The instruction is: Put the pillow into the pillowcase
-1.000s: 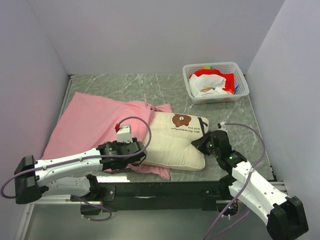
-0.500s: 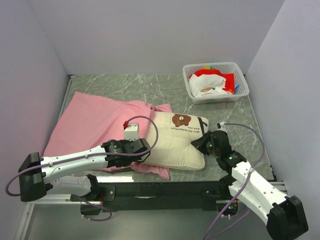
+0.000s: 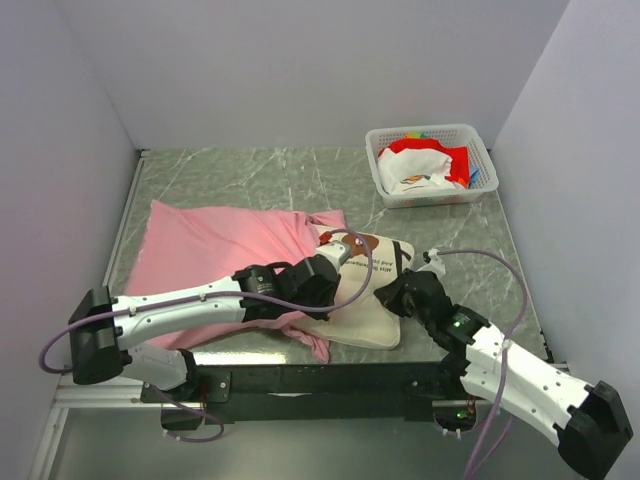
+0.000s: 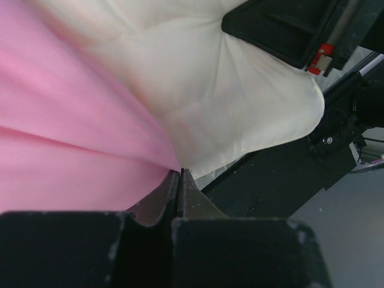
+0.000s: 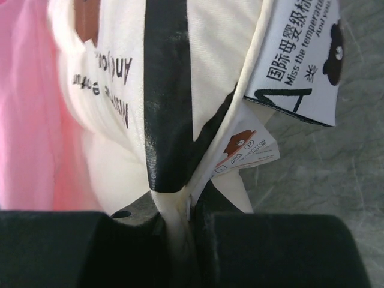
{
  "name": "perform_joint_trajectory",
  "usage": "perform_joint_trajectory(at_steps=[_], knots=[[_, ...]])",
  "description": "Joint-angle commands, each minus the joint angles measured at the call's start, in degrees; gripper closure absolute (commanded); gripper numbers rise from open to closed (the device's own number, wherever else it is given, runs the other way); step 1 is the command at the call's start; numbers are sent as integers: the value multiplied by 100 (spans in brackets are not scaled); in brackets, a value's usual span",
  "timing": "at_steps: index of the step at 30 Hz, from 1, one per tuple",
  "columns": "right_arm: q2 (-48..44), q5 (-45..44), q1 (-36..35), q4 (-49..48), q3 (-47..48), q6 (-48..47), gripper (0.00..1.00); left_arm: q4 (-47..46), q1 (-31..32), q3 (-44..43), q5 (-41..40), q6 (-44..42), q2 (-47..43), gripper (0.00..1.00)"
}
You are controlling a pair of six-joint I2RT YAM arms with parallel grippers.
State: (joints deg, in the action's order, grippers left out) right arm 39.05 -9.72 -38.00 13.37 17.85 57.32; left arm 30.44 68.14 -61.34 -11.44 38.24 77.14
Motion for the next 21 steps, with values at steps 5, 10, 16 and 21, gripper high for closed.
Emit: perform_joint_trajectory(at_steps=[5, 10, 16, 21], knots=[[332, -672, -164, -405, 26, 262, 100, -41, -220, 104, -374, 525, -673, 84], [358, -584, -164, -396, -9, 104, 100, 313, -433, 238, -911, 764, -1201, 42], [226, -689, -129, 94, 43, -203, 45, 1025, -1205, -693, -1352, 432, -728, 22], [51, -909, 90, 833, 482, -685, 0, 982, -1953, -1256, -913, -149, 186, 21]])
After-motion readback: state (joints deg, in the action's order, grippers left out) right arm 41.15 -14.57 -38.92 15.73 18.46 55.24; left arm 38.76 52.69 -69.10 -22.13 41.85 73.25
